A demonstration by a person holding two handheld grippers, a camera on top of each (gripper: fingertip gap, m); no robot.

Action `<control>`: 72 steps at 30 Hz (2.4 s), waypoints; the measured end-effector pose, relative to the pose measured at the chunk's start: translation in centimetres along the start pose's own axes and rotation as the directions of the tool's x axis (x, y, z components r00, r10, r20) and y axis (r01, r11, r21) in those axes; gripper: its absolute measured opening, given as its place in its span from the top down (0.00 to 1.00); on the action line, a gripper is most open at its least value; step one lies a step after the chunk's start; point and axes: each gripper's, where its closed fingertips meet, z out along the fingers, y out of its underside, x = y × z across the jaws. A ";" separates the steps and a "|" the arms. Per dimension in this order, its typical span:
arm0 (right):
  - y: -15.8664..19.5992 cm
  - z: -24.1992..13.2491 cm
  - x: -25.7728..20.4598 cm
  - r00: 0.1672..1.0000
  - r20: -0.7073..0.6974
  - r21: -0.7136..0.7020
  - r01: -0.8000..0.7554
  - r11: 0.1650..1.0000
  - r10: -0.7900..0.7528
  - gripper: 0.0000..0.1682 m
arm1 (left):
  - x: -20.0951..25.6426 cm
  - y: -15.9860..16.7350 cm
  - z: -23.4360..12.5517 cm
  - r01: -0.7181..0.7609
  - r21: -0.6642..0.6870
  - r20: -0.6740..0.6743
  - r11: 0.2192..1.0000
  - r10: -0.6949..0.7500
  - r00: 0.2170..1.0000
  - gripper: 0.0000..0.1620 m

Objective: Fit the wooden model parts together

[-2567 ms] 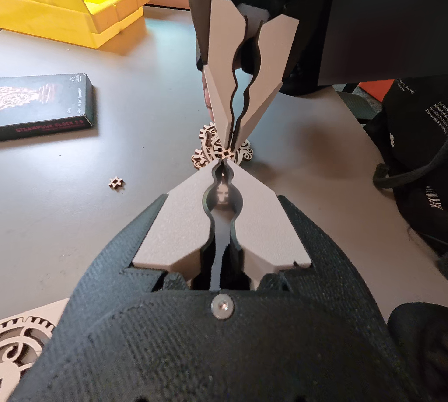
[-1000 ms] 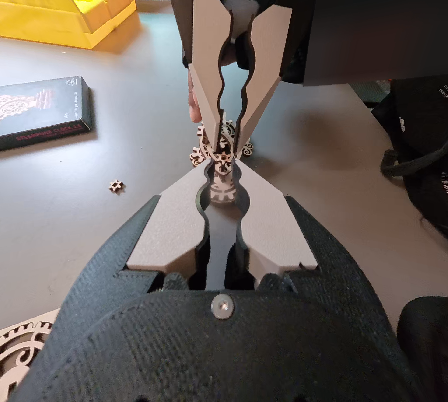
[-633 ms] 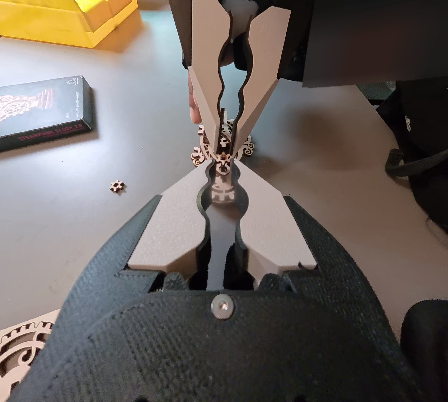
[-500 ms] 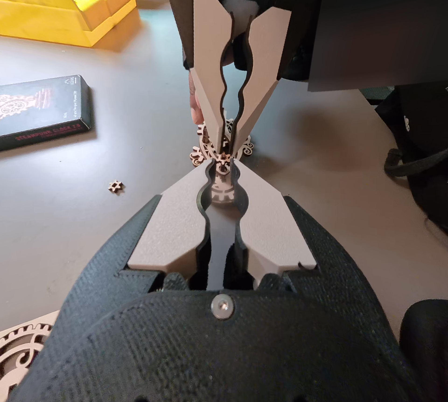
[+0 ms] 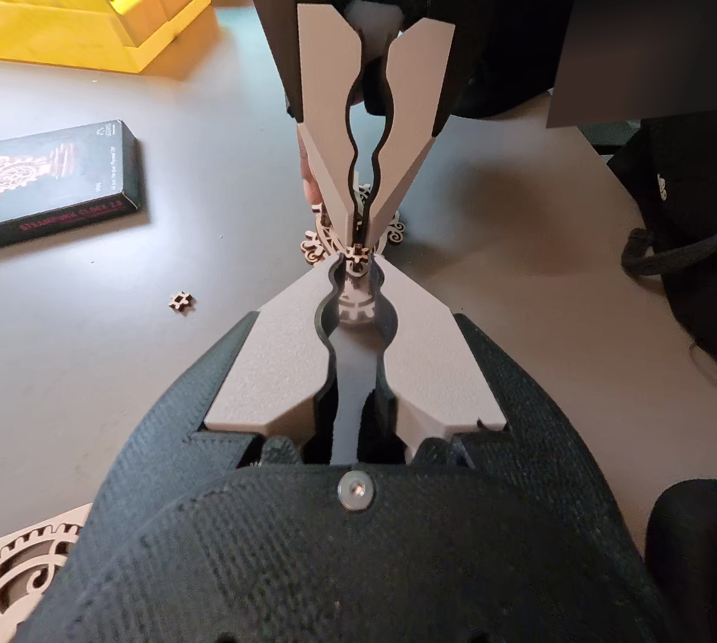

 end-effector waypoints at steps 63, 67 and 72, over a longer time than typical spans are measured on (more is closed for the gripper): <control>-0.6 -0.5 0.2 1.000 0.024 0.045 -0.007 0.999 0.006 1.00 | -0.1 -0.1 -0.3 0.011 -0.003 0.009 1.000 -0.011 1.000 1.00; -0.6 -0.5 0.2 1.000 0.023 0.045 -0.007 0.999 0.006 1.00 | -0.1 -0.1 -0.4 0.012 -0.003 0.007 1.000 -0.012 1.000 1.00; -0.6 -0.5 0.4 1.000 -0.001 0.040 0.009 0.999 -0.009 1.00 | -0.3 -0.1 -0.4 0.007 0.000 0.026 1.000 -0.007 1.000 1.00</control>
